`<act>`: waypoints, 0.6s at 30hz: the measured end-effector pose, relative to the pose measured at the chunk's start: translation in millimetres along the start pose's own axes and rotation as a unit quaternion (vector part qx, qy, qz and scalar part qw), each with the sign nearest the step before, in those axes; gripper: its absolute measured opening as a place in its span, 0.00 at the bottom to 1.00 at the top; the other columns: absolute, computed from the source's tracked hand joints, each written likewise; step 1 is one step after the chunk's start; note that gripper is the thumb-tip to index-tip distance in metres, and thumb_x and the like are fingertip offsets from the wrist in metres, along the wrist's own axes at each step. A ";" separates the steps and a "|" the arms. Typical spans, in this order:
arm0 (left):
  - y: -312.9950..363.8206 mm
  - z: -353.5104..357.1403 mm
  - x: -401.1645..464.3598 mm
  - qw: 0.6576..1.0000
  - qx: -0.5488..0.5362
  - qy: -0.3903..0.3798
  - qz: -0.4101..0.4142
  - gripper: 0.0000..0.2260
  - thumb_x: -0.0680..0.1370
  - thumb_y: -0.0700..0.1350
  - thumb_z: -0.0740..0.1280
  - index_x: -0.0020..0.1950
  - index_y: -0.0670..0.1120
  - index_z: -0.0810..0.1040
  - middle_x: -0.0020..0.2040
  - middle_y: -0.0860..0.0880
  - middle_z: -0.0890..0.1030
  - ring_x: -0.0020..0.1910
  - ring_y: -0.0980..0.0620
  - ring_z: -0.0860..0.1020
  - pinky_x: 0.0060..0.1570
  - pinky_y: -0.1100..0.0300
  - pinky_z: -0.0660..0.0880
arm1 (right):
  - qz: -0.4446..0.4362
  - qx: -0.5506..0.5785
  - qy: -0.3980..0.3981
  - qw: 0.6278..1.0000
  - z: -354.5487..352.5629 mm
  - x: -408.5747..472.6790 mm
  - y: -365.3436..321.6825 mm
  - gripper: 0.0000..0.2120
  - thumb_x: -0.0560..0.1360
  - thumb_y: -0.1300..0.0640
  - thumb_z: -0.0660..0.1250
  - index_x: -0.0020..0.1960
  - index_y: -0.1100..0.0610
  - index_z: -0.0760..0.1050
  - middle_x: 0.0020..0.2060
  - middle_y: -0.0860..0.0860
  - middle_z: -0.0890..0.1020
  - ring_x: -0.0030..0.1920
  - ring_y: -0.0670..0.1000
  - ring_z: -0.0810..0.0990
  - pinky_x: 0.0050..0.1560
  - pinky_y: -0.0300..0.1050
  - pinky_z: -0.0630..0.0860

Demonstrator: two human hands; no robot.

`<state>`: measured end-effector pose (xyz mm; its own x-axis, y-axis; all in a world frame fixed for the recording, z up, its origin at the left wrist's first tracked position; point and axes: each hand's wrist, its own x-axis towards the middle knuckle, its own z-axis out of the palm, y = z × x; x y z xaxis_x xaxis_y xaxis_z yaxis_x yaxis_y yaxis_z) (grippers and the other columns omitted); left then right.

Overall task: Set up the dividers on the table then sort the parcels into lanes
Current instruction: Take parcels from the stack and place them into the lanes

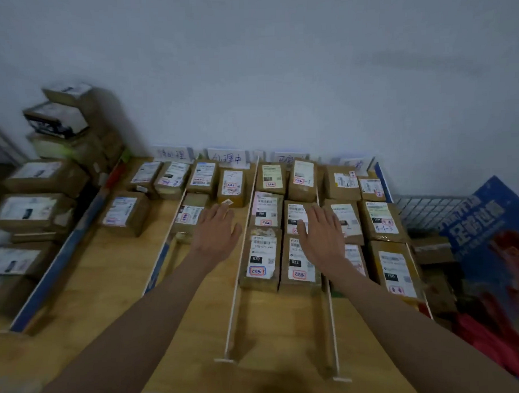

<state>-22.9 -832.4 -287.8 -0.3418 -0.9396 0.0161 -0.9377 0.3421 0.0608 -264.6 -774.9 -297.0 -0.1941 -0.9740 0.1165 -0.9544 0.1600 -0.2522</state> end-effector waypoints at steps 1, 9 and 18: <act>-7.5 -2.9 -10.0 1.000 0.008 0.002 -0.010 0.23 0.84 0.55 0.50 0.75 0.47 0.66 0.78 0.48 0.62 0.77 0.47 0.58 0.76 0.47 0.52 | -0.014 0.001 -0.009 1.000 0.7 -1.3 -10.6 0.25 0.83 0.46 0.48 0.78 0.54 0.60 0.77 0.53 0.63 0.78 0.55 0.57 0.78 0.55 0.50; -78.0 -24.4 -99.6 0.992 -0.007 0.043 -0.121 0.23 0.84 0.55 0.52 0.75 0.47 0.66 0.76 0.49 0.65 0.76 0.49 0.60 0.75 0.49 0.53 | -0.136 0.021 -0.069 0.988 11.1 -23.8 -114.5 0.27 0.84 0.45 0.45 0.80 0.54 0.53 0.79 0.53 0.54 0.79 0.55 0.49 0.79 0.54 0.46; -174.0 -41.0 -164.1 0.978 -0.012 0.060 -0.198 0.22 0.83 0.56 0.53 0.73 0.47 0.68 0.74 0.48 0.69 0.73 0.48 0.66 0.71 0.50 0.60 | -0.217 0.032 -0.054 0.974 22.5 -38.2 -232.7 0.25 0.83 0.47 0.48 0.78 0.54 0.58 0.77 0.54 0.61 0.78 0.55 0.56 0.78 0.54 0.52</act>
<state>199.0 -738.0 -260.0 0.0595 -0.9928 0.1040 -0.9929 -0.0481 0.1090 -30.0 -778.5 -264.4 0.2529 -0.9595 0.1245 -0.9245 -0.2775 -0.2612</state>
